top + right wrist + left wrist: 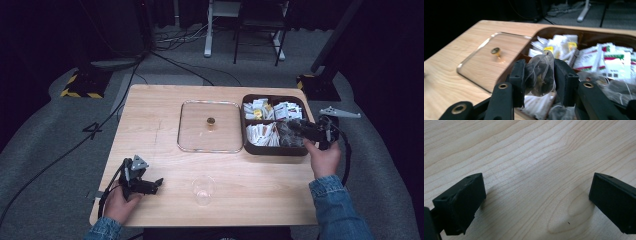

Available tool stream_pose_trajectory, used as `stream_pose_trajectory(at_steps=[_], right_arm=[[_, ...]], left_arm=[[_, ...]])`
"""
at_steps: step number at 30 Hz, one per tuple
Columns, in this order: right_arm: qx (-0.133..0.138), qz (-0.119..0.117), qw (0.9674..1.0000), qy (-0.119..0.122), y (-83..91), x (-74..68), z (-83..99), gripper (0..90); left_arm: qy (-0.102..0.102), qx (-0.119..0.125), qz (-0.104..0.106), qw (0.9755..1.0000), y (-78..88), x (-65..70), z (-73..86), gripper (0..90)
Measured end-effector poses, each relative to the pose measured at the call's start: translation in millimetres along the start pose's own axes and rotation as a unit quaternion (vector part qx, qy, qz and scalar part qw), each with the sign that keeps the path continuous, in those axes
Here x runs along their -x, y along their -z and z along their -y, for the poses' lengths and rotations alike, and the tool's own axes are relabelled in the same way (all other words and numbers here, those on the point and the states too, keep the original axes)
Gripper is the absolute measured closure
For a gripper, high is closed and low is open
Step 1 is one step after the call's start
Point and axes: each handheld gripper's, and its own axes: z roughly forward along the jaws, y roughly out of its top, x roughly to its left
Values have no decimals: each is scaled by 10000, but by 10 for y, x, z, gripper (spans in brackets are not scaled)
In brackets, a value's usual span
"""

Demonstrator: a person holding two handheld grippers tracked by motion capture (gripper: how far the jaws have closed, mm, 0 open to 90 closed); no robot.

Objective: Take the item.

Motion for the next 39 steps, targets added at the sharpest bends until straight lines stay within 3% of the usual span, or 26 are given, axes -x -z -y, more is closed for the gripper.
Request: stream_pose_trajectory(at_steps=[9, 12, 16, 32, 39], right_arm=[[259, -270, 9989, 298, 157, -288, 28, 630], [377, -281, 9984, 324, 217, -381, 130, 631], [142, -169, 9989, 410, 213, -440, 190, 630], [177, -487, 9964, 668, 274, -779, 139, 630], [102, -744, 9944, 749, 234, -942, 115, 630]], left_arm=[[0, -1, 0, 10000, 0, 0, 0, 11], [0, -1, 0, 10000, 0, 0, 0, 11], [0, 7, 3, 10000, -1, 0, 0, 11], [0, -3, 1, 10000, 0, 0, 0, 11], [33, -26, -51, 10000, 12, 16, 7, 14]])
